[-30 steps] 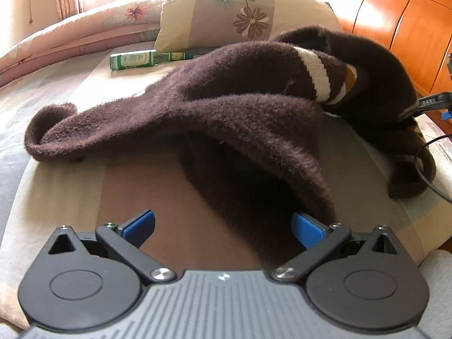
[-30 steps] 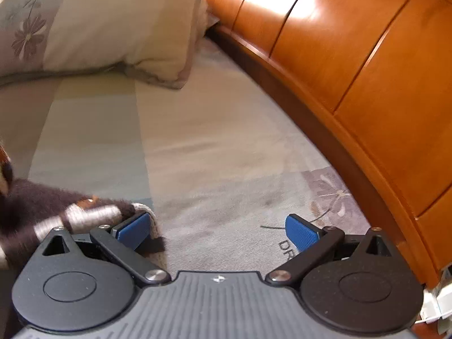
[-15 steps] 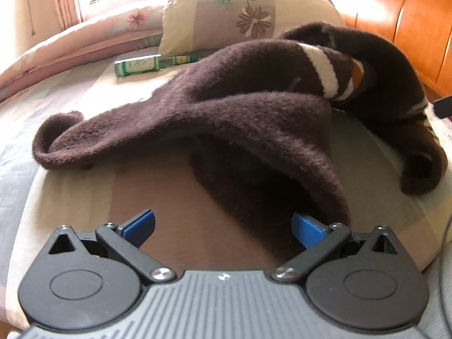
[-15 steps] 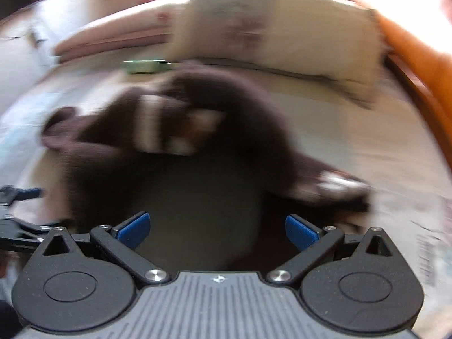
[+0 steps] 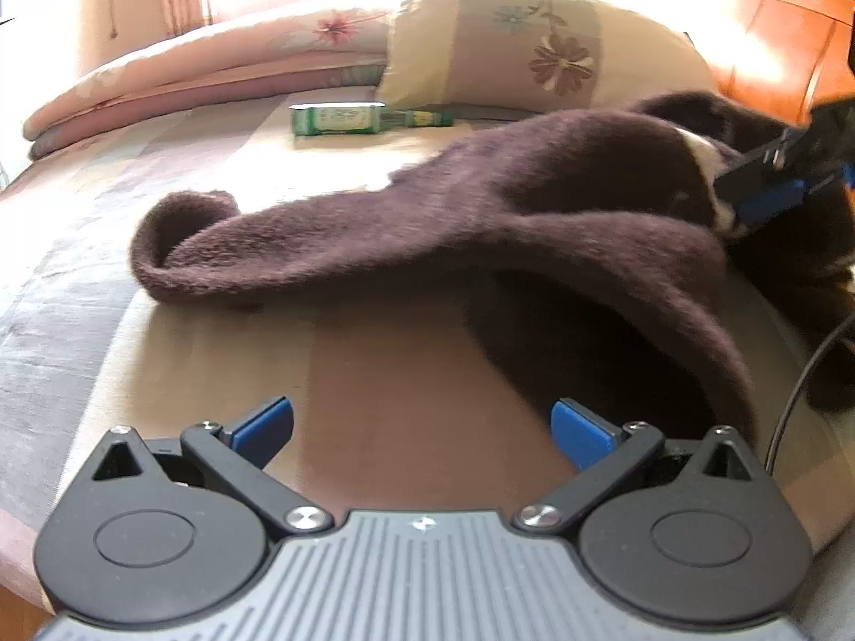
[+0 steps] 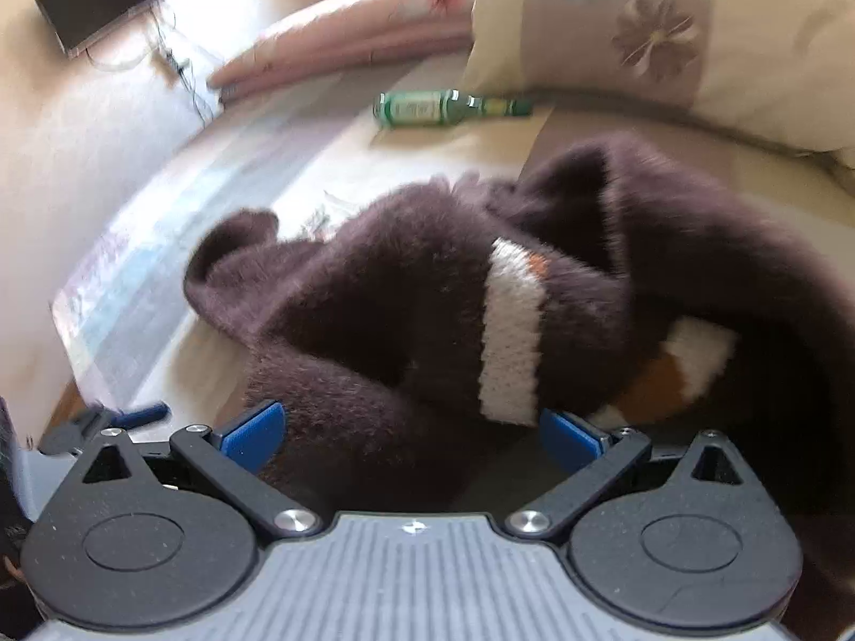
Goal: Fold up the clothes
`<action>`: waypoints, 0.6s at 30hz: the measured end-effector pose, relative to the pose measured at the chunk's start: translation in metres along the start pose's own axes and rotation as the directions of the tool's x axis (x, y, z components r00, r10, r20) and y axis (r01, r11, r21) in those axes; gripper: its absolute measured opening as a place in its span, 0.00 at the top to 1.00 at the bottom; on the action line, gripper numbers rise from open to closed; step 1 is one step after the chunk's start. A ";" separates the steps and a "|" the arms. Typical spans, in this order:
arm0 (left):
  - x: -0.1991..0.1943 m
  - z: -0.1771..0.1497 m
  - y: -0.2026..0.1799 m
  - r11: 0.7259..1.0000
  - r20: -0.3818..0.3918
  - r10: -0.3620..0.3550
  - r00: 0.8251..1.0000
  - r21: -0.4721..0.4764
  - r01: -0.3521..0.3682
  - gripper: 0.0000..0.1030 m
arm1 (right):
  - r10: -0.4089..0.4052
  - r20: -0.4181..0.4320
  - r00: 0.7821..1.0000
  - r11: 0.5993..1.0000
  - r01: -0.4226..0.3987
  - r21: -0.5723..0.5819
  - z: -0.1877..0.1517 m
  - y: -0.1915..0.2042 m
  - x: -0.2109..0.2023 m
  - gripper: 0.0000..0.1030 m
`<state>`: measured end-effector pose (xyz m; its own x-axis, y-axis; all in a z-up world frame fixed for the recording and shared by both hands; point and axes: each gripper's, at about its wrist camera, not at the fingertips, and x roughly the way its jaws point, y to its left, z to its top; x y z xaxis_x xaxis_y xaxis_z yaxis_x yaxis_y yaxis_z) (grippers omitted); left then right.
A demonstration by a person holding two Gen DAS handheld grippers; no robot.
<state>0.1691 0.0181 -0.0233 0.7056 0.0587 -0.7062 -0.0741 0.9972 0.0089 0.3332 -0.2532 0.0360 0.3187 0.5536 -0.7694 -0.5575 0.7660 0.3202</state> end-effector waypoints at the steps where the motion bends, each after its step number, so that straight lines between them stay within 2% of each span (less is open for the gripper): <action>1: 0.001 0.001 0.004 1.000 0.001 0.008 1.000 -0.006 -0.008 0.01 | -0.020 -0.003 1.000 1.000 0.020 0.001 0.004 -0.002 0.007 0.00; 5: 0.004 0.001 0.022 0.999 -0.002 0.029 1.000 -0.041 -0.029 0.01 | -0.091 -0.001 0.996 0.996 0.091 0.023 0.023 -0.013 0.033 0.00; 12: 0.012 -0.004 0.039 0.996 -0.017 0.044 0.999 -0.080 -0.046 0.01 | -0.177 0.090 0.980 0.982 0.169 0.086 0.081 -0.032 0.056 0.00; 18: 0.019 -0.011 0.050 0.993 -0.039 0.055 0.998 -0.101 -0.059 0.01 | -0.238 0.083 0.968 0.968 0.229 0.105 0.132 -0.048 0.085 0.00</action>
<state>0.1712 0.0686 -0.0436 0.6722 0.1115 -0.7319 -0.1861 0.9823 -0.0213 0.4882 -0.1999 0.0279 0.5046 0.3810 -0.7747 -0.3865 0.9021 0.1919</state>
